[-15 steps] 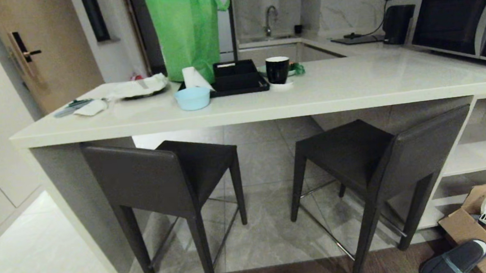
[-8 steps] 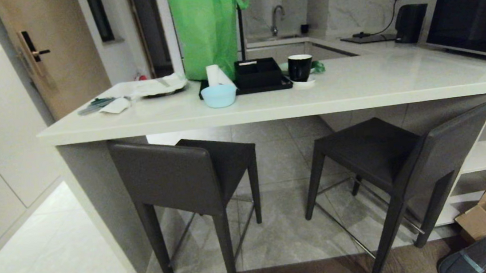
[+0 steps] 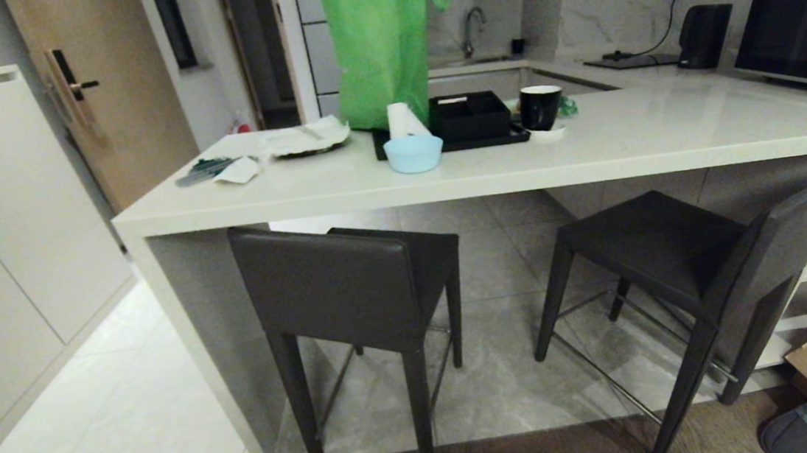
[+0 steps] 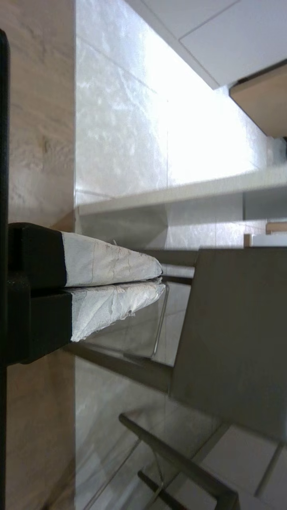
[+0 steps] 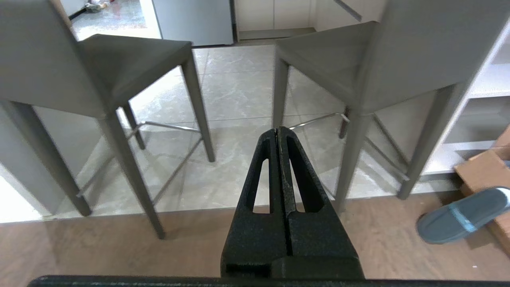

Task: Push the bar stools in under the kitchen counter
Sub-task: Pull the gray chair out from under the dining table

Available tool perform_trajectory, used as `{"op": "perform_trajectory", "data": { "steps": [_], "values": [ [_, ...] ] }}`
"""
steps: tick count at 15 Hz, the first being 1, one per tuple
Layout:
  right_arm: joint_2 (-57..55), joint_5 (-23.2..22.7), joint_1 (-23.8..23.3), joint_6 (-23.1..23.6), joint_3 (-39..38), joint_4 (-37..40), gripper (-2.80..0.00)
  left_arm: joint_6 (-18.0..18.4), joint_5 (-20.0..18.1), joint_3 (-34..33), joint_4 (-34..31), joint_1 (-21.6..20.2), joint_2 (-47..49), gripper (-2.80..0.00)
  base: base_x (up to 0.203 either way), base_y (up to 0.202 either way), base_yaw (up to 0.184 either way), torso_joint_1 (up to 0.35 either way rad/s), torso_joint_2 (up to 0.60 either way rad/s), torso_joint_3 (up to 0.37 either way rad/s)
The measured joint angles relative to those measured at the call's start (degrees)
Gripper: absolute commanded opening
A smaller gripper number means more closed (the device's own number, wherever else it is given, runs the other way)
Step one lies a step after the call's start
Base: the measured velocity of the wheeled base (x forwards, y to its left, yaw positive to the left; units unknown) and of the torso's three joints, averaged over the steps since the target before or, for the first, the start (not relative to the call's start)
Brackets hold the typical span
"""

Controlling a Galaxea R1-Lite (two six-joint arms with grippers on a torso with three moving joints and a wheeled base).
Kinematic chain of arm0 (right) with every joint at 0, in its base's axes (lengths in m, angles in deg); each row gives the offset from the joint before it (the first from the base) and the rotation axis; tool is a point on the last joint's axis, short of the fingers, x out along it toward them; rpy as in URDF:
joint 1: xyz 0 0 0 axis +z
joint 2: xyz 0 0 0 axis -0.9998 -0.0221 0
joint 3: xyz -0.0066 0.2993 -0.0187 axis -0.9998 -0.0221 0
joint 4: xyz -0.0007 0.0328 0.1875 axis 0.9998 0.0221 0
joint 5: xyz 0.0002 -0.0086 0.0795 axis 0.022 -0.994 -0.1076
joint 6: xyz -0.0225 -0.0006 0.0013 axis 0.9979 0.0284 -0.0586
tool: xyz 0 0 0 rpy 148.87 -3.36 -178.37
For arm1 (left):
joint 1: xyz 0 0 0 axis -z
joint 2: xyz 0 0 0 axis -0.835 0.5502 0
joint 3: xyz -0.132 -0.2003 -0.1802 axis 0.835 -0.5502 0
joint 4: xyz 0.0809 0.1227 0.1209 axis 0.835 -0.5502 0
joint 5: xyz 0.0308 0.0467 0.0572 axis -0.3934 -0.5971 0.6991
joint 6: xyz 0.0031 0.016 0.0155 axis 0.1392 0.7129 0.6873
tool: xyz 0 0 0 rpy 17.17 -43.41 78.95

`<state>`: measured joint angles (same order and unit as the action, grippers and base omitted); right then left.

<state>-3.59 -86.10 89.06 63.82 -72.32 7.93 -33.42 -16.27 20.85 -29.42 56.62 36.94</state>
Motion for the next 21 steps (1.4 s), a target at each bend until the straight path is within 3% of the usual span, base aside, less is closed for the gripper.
{"op": "perform_trajectory", "data": {
  "steps": [11, 18, 21],
  "values": [
    [0.0, 0.0, 0.0, 0.0, 0.0, 0.0, -2.8, 0.0, 0.0, 0.0, 0.0, 0.0, 0.0, -2.8, 0.0, 0.193, -0.001, 0.001, 0.0, 0.002],
    [0.0, 0.0, 0.0, 0.0, 0.0, 0.0, -2.8, 0.0, 0.0, 0.0, 0.0, 0.0, 0.0, -2.8, 0.0, 0.015, 0.0, 0.0, 0.0, 0.0],
    [0.0, 0.0, 0.0, 0.0, 0.0, 0.0, -2.8, 0.0, -0.1, 0.0, 0.0, 0.0, 0.0, -2.8, 0.145, 0.0, 0.0, -0.005, 0.0, 0.004]
  ]
}}
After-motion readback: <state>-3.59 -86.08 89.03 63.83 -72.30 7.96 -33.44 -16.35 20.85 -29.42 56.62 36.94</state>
